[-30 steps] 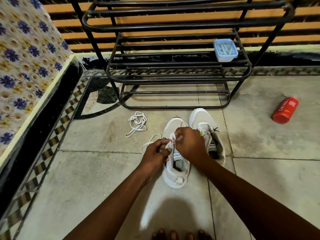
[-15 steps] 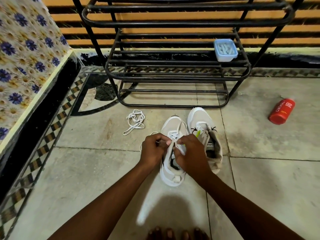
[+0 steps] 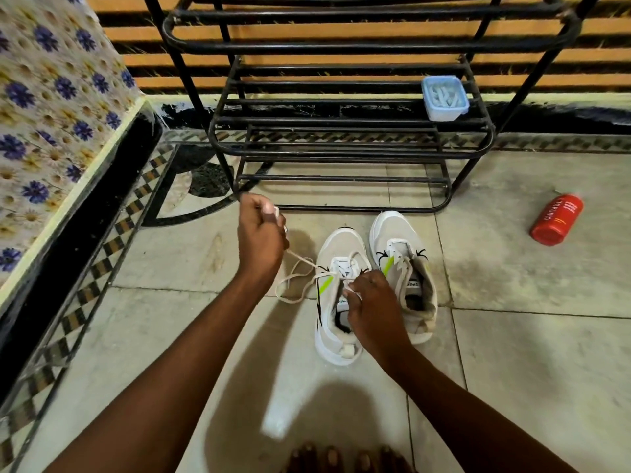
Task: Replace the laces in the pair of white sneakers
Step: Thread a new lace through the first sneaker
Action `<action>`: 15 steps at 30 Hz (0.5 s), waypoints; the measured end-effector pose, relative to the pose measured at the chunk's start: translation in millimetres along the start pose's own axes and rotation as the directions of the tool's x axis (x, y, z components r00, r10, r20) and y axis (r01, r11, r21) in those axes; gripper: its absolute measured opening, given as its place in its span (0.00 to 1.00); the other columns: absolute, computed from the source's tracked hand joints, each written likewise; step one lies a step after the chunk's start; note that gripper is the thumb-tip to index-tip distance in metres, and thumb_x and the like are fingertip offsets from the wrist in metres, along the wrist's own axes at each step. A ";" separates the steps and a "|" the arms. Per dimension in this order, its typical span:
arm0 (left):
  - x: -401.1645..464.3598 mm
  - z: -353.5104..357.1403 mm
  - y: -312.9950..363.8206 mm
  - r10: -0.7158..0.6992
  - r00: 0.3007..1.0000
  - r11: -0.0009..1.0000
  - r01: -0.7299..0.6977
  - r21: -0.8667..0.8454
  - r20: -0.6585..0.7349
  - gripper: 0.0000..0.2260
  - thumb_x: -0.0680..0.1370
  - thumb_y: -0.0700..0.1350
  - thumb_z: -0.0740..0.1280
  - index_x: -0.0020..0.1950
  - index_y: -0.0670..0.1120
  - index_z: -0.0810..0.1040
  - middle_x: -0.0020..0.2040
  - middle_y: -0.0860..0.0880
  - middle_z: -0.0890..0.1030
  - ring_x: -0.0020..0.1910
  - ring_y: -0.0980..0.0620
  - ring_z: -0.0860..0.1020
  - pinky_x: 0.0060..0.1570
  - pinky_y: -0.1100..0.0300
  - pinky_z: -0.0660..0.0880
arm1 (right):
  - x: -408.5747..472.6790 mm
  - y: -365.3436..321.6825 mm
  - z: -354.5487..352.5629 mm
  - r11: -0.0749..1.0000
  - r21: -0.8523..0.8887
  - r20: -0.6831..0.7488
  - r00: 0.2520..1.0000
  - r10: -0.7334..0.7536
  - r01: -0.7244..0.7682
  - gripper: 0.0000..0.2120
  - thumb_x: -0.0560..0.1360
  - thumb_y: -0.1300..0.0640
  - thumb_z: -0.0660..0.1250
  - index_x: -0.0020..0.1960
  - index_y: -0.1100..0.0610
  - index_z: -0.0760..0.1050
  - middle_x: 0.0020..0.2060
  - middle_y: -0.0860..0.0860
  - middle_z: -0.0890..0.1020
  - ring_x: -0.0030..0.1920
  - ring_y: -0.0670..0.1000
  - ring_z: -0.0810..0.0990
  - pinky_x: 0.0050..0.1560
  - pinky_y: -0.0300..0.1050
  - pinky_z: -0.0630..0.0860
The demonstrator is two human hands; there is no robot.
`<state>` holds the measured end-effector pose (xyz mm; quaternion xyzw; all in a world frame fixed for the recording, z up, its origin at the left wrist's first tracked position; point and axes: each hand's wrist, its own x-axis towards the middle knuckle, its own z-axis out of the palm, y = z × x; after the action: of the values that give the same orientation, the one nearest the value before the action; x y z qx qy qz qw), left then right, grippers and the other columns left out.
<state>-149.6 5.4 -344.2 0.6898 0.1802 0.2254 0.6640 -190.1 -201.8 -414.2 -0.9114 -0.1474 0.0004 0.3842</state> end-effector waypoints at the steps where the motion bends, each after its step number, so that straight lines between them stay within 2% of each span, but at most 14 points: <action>1: 0.8 -6.2 -5.6 0.118 0.982 0.969 -0.146 0.197 0.147 0.05 0.84 0.39 0.58 0.50 0.46 0.69 0.35 0.52 0.74 0.33 0.47 0.72 0.36 0.46 0.75 | -0.2 0.6 0.8 1.000 -0.008 0.006 1.000 0.014 -0.014 0.05 0.78 0.65 0.65 0.53 0.63 0.78 0.53 0.59 0.75 0.53 0.57 0.73 0.52 0.39 0.67; 2: -1.0 -11.7 -14.8 0.187 0.917 0.872 -0.320 0.371 0.351 0.04 0.83 0.40 0.61 0.50 0.47 0.71 0.39 0.52 0.75 0.37 0.47 0.73 0.40 0.45 0.76 | -0.6 1.6 1.9 0.999 -0.037 0.018 1.000 0.016 -0.015 0.06 0.77 0.67 0.65 0.52 0.65 0.78 0.52 0.61 0.75 0.53 0.59 0.73 0.53 0.44 0.69; 3: -5.0 -16.3 -21.7 0.173 0.821 0.743 -0.471 0.476 0.544 0.02 0.82 0.42 0.65 0.50 0.48 0.74 0.43 0.52 0.75 0.42 0.48 0.74 0.44 0.45 0.76 | -0.9 1.6 2.5 0.996 -0.086 0.034 0.999 0.002 0.001 0.06 0.76 0.70 0.64 0.51 0.67 0.78 0.51 0.64 0.76 0.52 0.62 0.73 0.53 0.50 0.69; 4: -8.6 -19.0 -29.6 0.105 0.739 0.621 -0.571 0.536 0.665 0.02 0.80 0.45 0.69 0.50 0.49 0.77 0.47 0.52 0.74 0.47 0.49 0.72 0.48 0.46 0.76 | -0.3 3.5 3.6 0.991 -0.132 0.051 0.999 -0.013 0.019 0.07 0.74 0.71 0.64 0.50 0.68 0.79 0.50 0.65 0.76 0.52 0.64 0.73 0.52 0.52 0.68; 5: -13.5 -20.2 -34.1 0.031 0.694 0.531 -0.622 0.576 0.720 0.05 0.78 0.50 0.72 0.49 0.50 0.80 0.50 0.52 0.73 0.50 0.48 0.71 0.50 0.47 0.75 | 0.3 5.3 4.2 0.986 -0.164 0.065 0.998 -0.019 0.029 0.07 0.74 0.72 0.64 0.50 0.68 0.79 0.49 0.66 0.76 0.52 0.64 0.73 0.52 0.51 0.66; 6: -17.3 -20.4 -39.3 -0.002 0.681 0.495 -0.636 0.593 0.732 0.07 0.76 0.55 0.73 0.47 0.53 0.82 0.52 0.51 0.72 0.52 0.47 0.70 0.51 0.47 0.74 | 1.0 7.2 5.2 0.983 -0.179 0.074 0.997 -0.014 0.027 0.08 0.74 0.71 0.64 0.50 0.69 0.79 0.50 0.65 0.76 0.52 0.64 0.72 0.51 0.48 0.65; 7: -20.0 -19.7 -41.7 0.012 0.700 0.513 -0.617 0.596 0.714 0.08 0.76 0.58 0.71 0.45 0.55 0.81 0.54 0.52 0.72 0.52 0.45 0.70 0.52 0.46 0.73 | 2.3 9.3 6.3 0.983 -0.182 0.079 0.997 -0.005 0.019 0.08 0.75 0.70 0.63 0.51 0.68 0.78 0.50 0.65 0.75 0.52 0.63 0.72 0.50 0.44 0.62; 8: -23.9 -17.2 -38.2 0.061 0.741 0.576 -0.573 0.583 0.669 0.08 0.77 0.59 0.68 0.43 0.57 0.80 0.55 0.53 0.74 0.53 0.44 0.72 0.53 0.45 0.73 | 2.8 10.9 7.2 0.983 -0.183 0.073 0.997 0.005 0.009 0.08 0.76 0.69 0.62 0.52 0.68 0.78 0.51 0.64 0.75 0.52 0.61 0.71 0.49 0.41 0.60; 10: -29.4 -10.0 -23.1 0.081 0.849 0.815 -0.357 0.455 0.521 0.06 0.81 0.53 0.63 0.44 0.55 0.75 0.53 0.52 0.80 0.55 0.42 0.78 0.56 0.42 0.76 | 2.6 10.9 8.2 0.987 -0.161 0.074 0.996 0.040 -0.027 0.09 0.77 0.66 0.60 0.52 0.66 0.78 0.52 0.62 0.74 0.53 0.59 0.71 0.49 0.37 0.58; 11: -29.7 -4.5 -14.1 0.011 0.891 0.928 -0.178 0.328 0.453 0.08 0.84 0.48 0.62 0.45 0.51 0.73 0.48 0.49 0.83 0.53 0.41 0.82 0.56 0.42 0.78 | 2.4 10.0 7.1 0.988 -0.147 0.086 0.995 0.054 -0.041 0.10 0.78 0.65 0.60 0.52 0.66 0.78 0.52 0.62 0.74 0.53 0.59 0.71 0.50 0.37 0.58; 12: -29.9 1.3 -5.5 -0.073 0.925 0.979 -0.005 0.205 0.372 0.09 0.86 0.45 0.59 0.46 0.47 0.70 0.42 0.46 0.82 0.47 0.42 0.84 0.54 0.44 0.79 | 1.8 9.8 6.7 0.988 -0.148 0.095 0.994 0.049 -0.035 0.09 0.77 0.65 0.60 0.52 0.66 0.78 0.51 0.62 0.74 0.53 0.59 0.71 0.50 0.38 0.59; 13: -29.2 6.7 2.5 -0.151 0.944 0.986 0.123 0.115 0.292 0.11 0.88 0.43 0.57 0.46 0.46 0.67 0.35 0.46 0.78 0.38 0.44 0.83 0.47 0.47 0.80 | 1.9 7.6 4.9 0.987 -0.158 0.094 0.995 0.031 -0.016 0.08 0.77 0.66 0.61 0.51 0.67 0.78 0.50 0.62 0.74 0.52 0.60 0.72 0.50 0.40 0.61; 14: -27.4 9.0 6.2 -0.188 0.957 0.982 0.183 0.039 0.222 0.12 0.88 0.44 0.55 0.46 0.45 0.66 0.32 0.47 0.73 0.30 0.48 0.77 0.39 0.51 0.80 | 1.8 4.5 2.8 0.987 -0.161 0.076 0.997 0.015 -0.003 0.07 0.76 0.67 0.62 0.49 0.67 0.78 0.49 0.62 0.74 0.51 0.61 0.73 0.50 0.41 0.63; 15: -24.9 7.5 8.9 -0.150 0.972 0.988 0.139 0.070 0.182 0.13 0.89 0.46 0.55 0.45 0.46 0.65 0.31 0.50 0.69 0.27 0.51 0.71 0.33 0.56 0.76 | 2.0 0.7 0.3 0.988 -0.153 0.043 0.999 0.003 0.003 0.06 0.77 0.67 0.62 0.48 0.66 0.77 0.47 0.61 0.75 0.49 0.61 0.74 0.49 0.43 0.65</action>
<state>-166.7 -15.0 -337.3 0.7115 0.1731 0.1057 0.6728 -188.0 -201.6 -414.6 -0.9379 -0.1552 0.0086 0.3101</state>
